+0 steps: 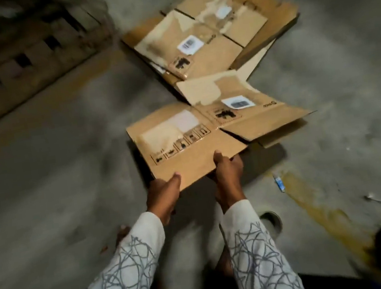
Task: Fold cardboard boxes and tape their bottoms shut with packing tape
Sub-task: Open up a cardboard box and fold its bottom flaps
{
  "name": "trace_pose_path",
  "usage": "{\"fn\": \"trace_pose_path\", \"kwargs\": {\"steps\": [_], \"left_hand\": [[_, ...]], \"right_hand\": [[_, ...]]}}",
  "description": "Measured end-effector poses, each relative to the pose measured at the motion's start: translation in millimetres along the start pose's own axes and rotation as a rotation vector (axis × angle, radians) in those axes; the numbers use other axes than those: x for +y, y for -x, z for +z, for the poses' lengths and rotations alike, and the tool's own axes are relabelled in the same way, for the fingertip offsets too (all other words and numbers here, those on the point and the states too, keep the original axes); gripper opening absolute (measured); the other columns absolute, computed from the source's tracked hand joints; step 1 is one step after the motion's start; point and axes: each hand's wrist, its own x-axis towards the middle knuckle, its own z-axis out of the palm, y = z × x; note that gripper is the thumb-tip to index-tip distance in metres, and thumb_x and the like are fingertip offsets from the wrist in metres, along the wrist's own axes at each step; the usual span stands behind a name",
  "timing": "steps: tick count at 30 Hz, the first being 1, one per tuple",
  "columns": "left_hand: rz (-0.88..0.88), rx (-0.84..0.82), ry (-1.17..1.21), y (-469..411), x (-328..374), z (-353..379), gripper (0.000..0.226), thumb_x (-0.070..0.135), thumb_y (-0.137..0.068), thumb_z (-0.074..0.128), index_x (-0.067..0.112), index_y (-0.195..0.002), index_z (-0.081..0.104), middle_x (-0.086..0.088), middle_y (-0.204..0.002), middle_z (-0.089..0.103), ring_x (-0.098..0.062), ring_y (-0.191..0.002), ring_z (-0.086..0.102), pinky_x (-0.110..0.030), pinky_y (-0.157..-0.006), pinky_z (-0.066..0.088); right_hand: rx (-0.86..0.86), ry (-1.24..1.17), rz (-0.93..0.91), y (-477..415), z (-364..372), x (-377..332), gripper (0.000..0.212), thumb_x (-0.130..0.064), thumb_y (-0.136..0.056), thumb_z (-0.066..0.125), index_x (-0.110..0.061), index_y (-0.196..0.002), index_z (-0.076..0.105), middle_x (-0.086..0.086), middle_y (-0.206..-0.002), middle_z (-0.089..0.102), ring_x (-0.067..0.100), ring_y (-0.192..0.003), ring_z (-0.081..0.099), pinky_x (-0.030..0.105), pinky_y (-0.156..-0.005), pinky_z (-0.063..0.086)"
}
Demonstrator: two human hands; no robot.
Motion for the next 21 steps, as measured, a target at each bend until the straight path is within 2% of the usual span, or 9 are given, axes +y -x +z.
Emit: {"fn": "trace_pose_path", "kwargs": {"steps": [3,5,7,9,13,15,17,19,21], "left_hand": [[0.103,0.126,-0.465,97.2,-16.4,-37.4,0.091,0.054,-0.085,0.067,0.01,-0.152,0.024,-0.018,-0.151,0.034,-0.039,-0.137,0.038,-0.052,-0.11,0.039],[0.259,0.065,-0.63,152.5,-31.6,-51.6,0.079,0.056,-0.09,0.059,0.022,-0.154,0.028,-0.012,-0.154,0.032,-0.035,-0.142,0.032,-0.048,-0.113,0.032],[0.388,-0.153,-0.509,205.3,-53.5,-66.8,0.06,0.054,-0.092,0.057,0.026,-0.144,0.048,-0.006,-0.146,0.05,-0.03,-0.137,0.045,-0.044,-0.114,0.034],[0.449,-0.28,-0.335,240.9,-77.0,-75.9,0.053,0.05,-0.089,0.061,0.019,-0.132,0.061,-0.002,-0.13,0.063,-0.023,-0.124,0.057,-0.04,-0.11,0.04],[0.492,-0.239,-0.454,274.0,-126.9,-93.0,0.048,0.049,-0.076,0.052,0.031,-0.118,0.066,-0.002,-0.114,0.073,-0.026,-0.107,0.067,-0.043,-0.097,0.053],[0.474,-0.21,-0.524,273.8,-149.2,-91.3,0.039,0.039,-0.08,0.053,0.026,-0.114,0.065,-0.009,-0.11,0.072,-0.031,-0.104,0.066,-0.045,-0.094,0.053],[0.464,-0.163,-0.539,277.4,-168.6,-88.4,0.035,0.027,-0.09,0.055,0.022,-0.123,0.061,-0.013,-0.118,0.068,-0.035,-0.111,0.063,-0.045,-0.098,0.05],[0.365,-0.157,-0.406,279.2,-184.4,-85.8,0.037,0.03,-0.095,0.057,0.024,-0.132,0.058,-0.011,-0.125,0.066,-0.034,-0.117,0.061,-0.047,-0.1,0.05],[0.225,-0.2,-0.146,280.0,-196.2,-87.9,0.043,0.034,-0.096,0.063,0.022,-0.135,0.054,-0.009,-0.122,0.065,-0.03,-0.111,0.062,-0.044,-0.09,0.055]], "right_hand": [[-0.032,0.189,-0.14,82.7,-30.7,-4.6,0.028,-0.028,-0.084,0.063,-0.033,-0.111,0.065,-0.003,-0.106,0.075,0.024,-0.099,0.071,0.056,-0.088,0.058],[-0.053,0.394,-0.248,132.8,-48.9,-2.0,0.035,-0.035,-0.083,0.061,-0.032,-0.117,0.064,-0.006,-0.108,0.074,0.024,-0.1,0.07,0.048,-0.091,0.056],[-0.048,0.613,-0.386,184.7,-69.6,2.0,0.029,-0.032,-0.09,0.059,-0.021,-0.117,0.063,0.003,-0.108,0.073,0.031,-0.099,0.067,0.037,-0.083,0.052],[-0.039,0.791,-0.497,218.3,-86.6,11.4,0.023,-0.031,-0.095,0.057,-0.015,-0.111,0.062,0.014,-0.105,0.071,0.038,-0.097,0.064,0.035,-0.072,0.04],[-0.211,1.015,-0.586,261.9,-117.1,43.4,0.021,-0.024,-0.097,0.056,-0.009,-0.111,0.06,0.023,-0.108,0.068,0.043,-0.101,0.061,0.039,-0.074,0.04],[-0.306,1.125,-0.606,269.2,-124.7,55.8,0.018,-0.021,-0.096,0.055,-0.008,-0.108,0.057,0.025,-0.108,0.067,0.044,-0.101,0.06,0.04,-0.073,0.04],[-0.362,1.171,-0.605,271.4,-128.4,64.9,0.017,-0.022,-0.095,0.056,-0.007,-0.104,0.054,0.024,-0.105,0.066,0.044,-0.099,0.061,0.038,-0.072,0.037],[-0.395,1.162,-0.559,266.9,-128.5,70.7,0.022,-0.027,-0.094,0.058,-0.008,-0.102,0.051,0.022,-0.102,0.066,0.043,-0.097,0.061,0.037,-0.073,0.04],[-0.424,1.162,-0.501,264.7,-131.1,76.2,0.027,-0.028,-0.092,0.061,-0.009,-0.104,0.047,0.022,-0.104,0.065,0.043,-0.098,0.061,0.042,-0.077,0.046]]}}
